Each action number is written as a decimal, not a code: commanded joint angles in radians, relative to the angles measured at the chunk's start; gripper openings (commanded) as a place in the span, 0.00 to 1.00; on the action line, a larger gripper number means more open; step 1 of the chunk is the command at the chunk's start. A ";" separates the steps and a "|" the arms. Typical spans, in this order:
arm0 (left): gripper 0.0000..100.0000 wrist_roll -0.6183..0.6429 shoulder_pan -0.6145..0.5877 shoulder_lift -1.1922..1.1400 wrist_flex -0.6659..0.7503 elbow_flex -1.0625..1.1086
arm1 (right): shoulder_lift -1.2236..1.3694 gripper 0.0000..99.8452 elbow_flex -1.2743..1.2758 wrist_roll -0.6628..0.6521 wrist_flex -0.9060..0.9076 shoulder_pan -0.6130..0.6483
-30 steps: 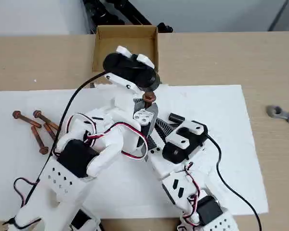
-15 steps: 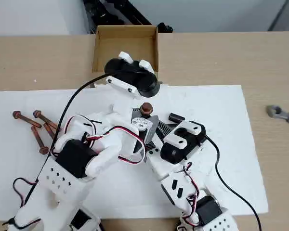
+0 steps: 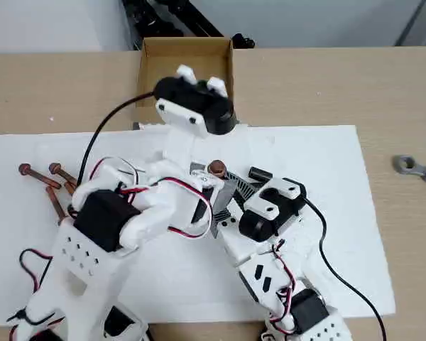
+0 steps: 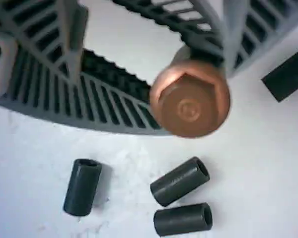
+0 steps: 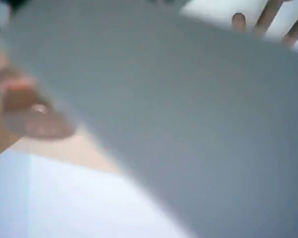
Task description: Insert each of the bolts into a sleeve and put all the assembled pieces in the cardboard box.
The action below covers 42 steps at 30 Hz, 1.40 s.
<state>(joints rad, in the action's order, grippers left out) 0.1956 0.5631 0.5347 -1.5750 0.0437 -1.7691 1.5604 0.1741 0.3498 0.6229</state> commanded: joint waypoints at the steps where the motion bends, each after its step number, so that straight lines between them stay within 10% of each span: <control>1: 0.14 -0.044 -0.006 -0.021 -0.011 -0.105 | 0.084 0.00 -0.150 -0.025 -0.015 -0.033; 6: 0.00 -0.091 -0.094 -0.031 0.021 -0.111 | 0.361 0.00 -0.365 -0.023 -0.018 -0.084; 25: 0.01 -0.094 -0.718 -0.021 -0.098 -0.088 | 1.440 0.00 -1.171 -0.015 -0.151 -0.173; 42: 0.01 -0.089 -0.766 -0.021 -0.094 0.027 | 2.209 0.01 -1.857 0.087 -0.142 -0.285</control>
<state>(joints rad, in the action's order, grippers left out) 0.1112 -0.1964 0.5056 -1.6717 0.0744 0.4051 -0.1749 0.2493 0.2317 0.3452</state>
